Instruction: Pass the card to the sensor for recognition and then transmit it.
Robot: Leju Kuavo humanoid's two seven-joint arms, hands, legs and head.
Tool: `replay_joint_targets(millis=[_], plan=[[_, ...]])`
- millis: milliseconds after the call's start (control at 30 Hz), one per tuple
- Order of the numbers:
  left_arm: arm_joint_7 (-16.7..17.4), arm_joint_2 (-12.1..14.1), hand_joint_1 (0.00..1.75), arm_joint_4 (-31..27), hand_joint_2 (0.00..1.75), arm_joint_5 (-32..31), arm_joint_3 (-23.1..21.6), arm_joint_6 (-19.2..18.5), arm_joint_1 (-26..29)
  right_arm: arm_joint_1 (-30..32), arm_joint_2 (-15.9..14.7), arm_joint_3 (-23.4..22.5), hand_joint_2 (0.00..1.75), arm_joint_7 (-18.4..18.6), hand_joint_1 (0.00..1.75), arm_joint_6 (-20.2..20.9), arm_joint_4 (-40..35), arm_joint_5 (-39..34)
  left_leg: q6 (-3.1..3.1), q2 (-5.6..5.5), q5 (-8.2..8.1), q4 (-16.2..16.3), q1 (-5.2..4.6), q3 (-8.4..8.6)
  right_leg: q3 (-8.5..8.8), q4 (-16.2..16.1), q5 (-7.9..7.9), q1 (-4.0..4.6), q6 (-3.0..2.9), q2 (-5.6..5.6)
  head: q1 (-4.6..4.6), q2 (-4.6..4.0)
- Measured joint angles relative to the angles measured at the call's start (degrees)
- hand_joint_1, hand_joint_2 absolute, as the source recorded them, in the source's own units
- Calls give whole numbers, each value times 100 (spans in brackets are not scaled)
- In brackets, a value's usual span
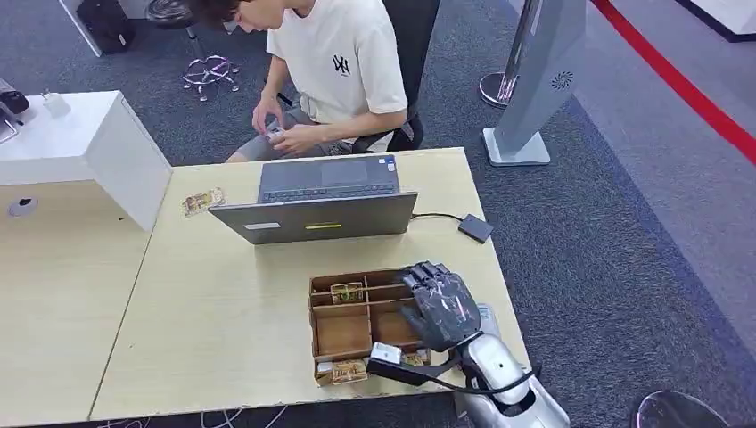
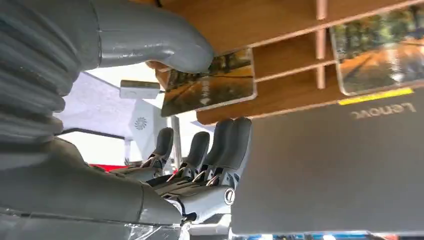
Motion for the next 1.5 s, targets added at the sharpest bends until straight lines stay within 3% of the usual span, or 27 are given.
replay_joint_targets(millis=[33, 67, 100, 167, 900, 1067, 1267, 1367, 1500], plan=[[0, 2, 0, 0, 0, 0, 2, 0, 0, -4, 0, -13, 175, -2, 82, 0, 28, -2, 0, 0, 0, 0, 0, 0, 0, 0, 0, 0, 0, 0, 0, 0], [0, 7, 0, 0, 0, 0, 0, 0, 0, -8, 0, -22, 175, -2, 106, 0, 48, -4, 0, 0, 0, 0, 0, 0, 0, 0, 0, 0, 0, 0, 0, 0], [0, 9, 0, 0, 0, 0, 0, 0, 0, -11, 0, -28, 175, -4, 150, 0, 70, -6, 0, 0, 0, 0, 0, 0, 0, 0, 0, 0, 0, 0, 0, 0], [0, 15, 0, 0, 0, 0, 0, 0, 0, -13, 0, -50, 175, -7, 175, 2, 105, -7, 0, 0, 0, 0, 0, 0, 0, 0, 0, 0, 0, 0, 0, 0], [-9, 24, 0, 9, 0, 18, -31, -9, 9, -45, 2, -192, 175, -210, 175, -4, 181, -232, 0, 0, 0, 0, 0, 1, 0, 0, 0, 0, 0, 0, 0, 0], [-66, 22, 0, 9, 0, 31, -35, 0, 9, 51, 33, -267, 175, -733, 175, -2, -248, -1212, 0, 0, 0, 0, 0, 0, -1, 0, 0, 0, 0, 1, 0, -2], [-138, 15, 0, 9, 0, 50, -35, 18, 17, 362, 337, -494, 175, -1703, 175, 295, -1444, -3454, 0, 0, 0, -1, 1, -1, -3, 0, -1, 0, -1, 0, 0, 0], [-171, 2, 0, 9, 0, 50, -35, 24, 18, 520, 507, -601, 175, -1935, 175, 389, -2093, -4162, 0, 0, 0, -1, 1, -1, -3, 0, -1, 1, -1, -1, 0, -2], [-179, -18, 0, 9, 0, 52, -35, 31, 19, 679, 669, -695, 175, -2092, 175, 411, -2746, -4505, 0, 0, 0, -1, 0, -1, -3, 0, -1, 0, -1, 0, 0, 0]])
